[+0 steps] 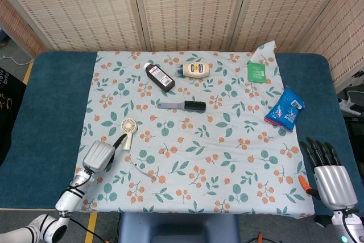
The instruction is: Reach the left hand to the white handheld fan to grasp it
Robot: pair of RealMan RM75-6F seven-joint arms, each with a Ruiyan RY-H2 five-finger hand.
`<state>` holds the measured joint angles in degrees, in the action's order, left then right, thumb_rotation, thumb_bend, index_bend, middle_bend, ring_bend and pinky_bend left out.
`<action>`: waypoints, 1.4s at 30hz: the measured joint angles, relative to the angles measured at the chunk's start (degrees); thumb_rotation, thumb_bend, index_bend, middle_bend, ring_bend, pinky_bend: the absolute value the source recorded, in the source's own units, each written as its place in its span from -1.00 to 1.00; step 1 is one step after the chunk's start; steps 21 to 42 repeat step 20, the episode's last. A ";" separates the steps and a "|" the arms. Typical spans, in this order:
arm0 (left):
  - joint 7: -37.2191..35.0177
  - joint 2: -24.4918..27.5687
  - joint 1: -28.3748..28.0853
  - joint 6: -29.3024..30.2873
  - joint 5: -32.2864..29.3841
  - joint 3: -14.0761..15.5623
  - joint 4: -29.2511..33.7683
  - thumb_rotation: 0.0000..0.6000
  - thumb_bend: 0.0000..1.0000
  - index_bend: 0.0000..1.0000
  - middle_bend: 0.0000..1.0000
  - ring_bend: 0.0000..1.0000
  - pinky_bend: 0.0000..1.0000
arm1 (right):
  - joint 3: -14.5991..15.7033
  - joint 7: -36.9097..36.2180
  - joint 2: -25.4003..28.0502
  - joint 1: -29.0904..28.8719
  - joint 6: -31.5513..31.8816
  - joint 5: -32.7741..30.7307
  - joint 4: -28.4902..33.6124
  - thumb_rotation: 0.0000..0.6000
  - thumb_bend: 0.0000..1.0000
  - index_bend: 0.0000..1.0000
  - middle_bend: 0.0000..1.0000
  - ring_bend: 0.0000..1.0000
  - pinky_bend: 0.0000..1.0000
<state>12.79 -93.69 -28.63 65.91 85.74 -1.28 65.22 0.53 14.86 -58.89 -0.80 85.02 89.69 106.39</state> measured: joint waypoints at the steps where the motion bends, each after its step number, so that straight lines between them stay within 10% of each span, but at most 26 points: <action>1: -0.39 0.35 0.25 1.70 0.75 -0.04 0.54 1.00 0.90 -1.00 0.87 0.62 1.00 | 0.11 0.02 0.01 0.06 0.09 0.22 0.06 1.00 -0.57 -1.00 -1.00 -1.00 -1.00; 5: -1.97 2.35 1.57 8.05 4.14 -0.07 3.53 1.00 0.49 -1.00 0.52 0.38 0.82 | 0.24 0.05 0.03 0.14 0.22 0.51 0.12 1.00 -0.57 -1.00 -1.00 -1.00 -1.00; 8: -2.03 4.39 3.07 10.74 4.95 0.37 6.23 1.00 0.03 -1.00 -0.43 -0.44 0.11 | 0.63 0.07 0.15 0.32 0.41 1.30 0.36 1.00 -0.57 -1.00 -1.00 -1.00 -1.00; 11: -2.23 9.16 6.97 14.20 5.02 2.86 12.72 1.00 -0.16 -1.00 -0.98 -0.99 -0.56 | 1.41 0.00 0.79 0.94 1.27 2.83 1.18 1.00 -0.57 -1.00 -1.00 -1.00 -1.00; 20: -4.95 30.35 22.17 26.49 3.90 11.06 33.20 0.78 -0.28 -1.00 -1.00 -1.00 -0.87 | 2.78 0.57 1.36 1.69 1.13 4.09 2.51 1.00 -0.57 -1.00 -1.00 -1.00 -1.00; 42: -4.95 30.35 22.17 26.49 3.90 11.06 33.20 0.78 -0.28 -1.00 -1.00 -1.00 -0.87 | 2.78 0.57 1.36 1.69 1.13 4.09 2.51 1.00 -0.57 -1.00 -1.00 -1.00 -1.00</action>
